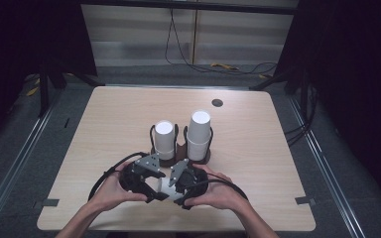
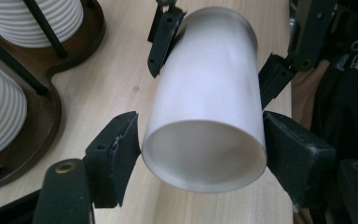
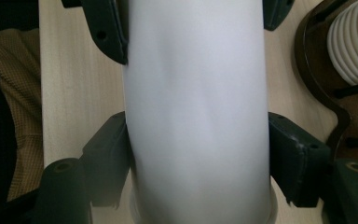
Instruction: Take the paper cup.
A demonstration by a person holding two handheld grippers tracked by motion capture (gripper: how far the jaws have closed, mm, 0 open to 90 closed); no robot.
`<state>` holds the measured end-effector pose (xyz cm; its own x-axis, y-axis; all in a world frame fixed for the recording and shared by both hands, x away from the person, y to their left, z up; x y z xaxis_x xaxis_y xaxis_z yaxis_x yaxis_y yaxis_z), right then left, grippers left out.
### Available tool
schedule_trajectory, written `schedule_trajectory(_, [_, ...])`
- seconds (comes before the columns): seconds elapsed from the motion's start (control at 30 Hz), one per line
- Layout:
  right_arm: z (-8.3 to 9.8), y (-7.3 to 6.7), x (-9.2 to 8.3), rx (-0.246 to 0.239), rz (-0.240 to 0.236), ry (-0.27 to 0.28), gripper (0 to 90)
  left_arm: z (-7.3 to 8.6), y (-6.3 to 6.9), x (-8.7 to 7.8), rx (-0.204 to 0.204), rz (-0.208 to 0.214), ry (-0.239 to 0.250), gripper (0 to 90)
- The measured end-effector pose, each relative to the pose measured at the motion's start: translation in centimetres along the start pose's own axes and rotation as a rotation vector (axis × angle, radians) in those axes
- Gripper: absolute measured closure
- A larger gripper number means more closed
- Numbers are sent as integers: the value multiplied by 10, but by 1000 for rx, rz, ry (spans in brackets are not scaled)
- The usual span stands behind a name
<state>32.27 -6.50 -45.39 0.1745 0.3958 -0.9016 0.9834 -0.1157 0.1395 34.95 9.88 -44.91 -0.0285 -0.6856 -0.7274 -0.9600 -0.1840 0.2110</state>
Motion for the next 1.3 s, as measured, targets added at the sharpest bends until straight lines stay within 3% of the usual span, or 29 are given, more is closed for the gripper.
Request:
schedule_trajectory(0.1, [-1, 0, 0, -7, 1, 7, 292, 0, 0, 0, 1, 9, -4, 309])
schedule_trajectory(0.13, [-2, -1, 0, -4, 4, 10, 292, 0, 0, 0, 7, 29, -14, 325])
schedule_trajectory(0.27, [-2, -4, -1, -27, 17, 21, 293, 1, 3, -1, 13, 27, -25, 338])
schedule_trajectory(0.3, [-3, -5, -2, -23, 18, 23, 293, 1, 3, 0, 10, 24, -2, 338])
schedule_trajectory(0.33, [-3, -4, -2, -17, 14, 26, 293, 1, 1, -2, 7, 30, -23, 335])
schedule_trajectory(0.43, [-3, -4, -2, -21, 16, 28, 294, 2, 2, 0, 3, 37, -15, 329])
schedule_trajectory(0.57, [-6, -5, -2, -26, 12, 41, 293, 1, 4, 5, 10, 39, -39, 310])
schedule_trajectory(0.87, [-6, -6, -2, -27, 6, 47, 293, 3, 1, 8, -23, 83, -43, 316])
schedule_trajectory(1.13, [-2, -2, -3, 14, -9, 80, 264, 1, 1, 6, -27, 60, -20, 332])
schedule_trajectory(1.3, [0, 1, -2, 37, -24, 112, 197, 2, 1, 5, -16, 42, -40, 338])
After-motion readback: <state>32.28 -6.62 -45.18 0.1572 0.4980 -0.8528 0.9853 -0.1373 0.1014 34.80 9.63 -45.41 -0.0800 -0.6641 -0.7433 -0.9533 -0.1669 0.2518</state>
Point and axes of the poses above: each handheld gripper's, and its own axes: x roughly forward along the jaws, z roughly out of its underside, y roughly to its right, the point moved 2 cm from there along x, roughly forward along the jaws, and after that the axes turned 6 degrees about -x, right-handed, at the moved point
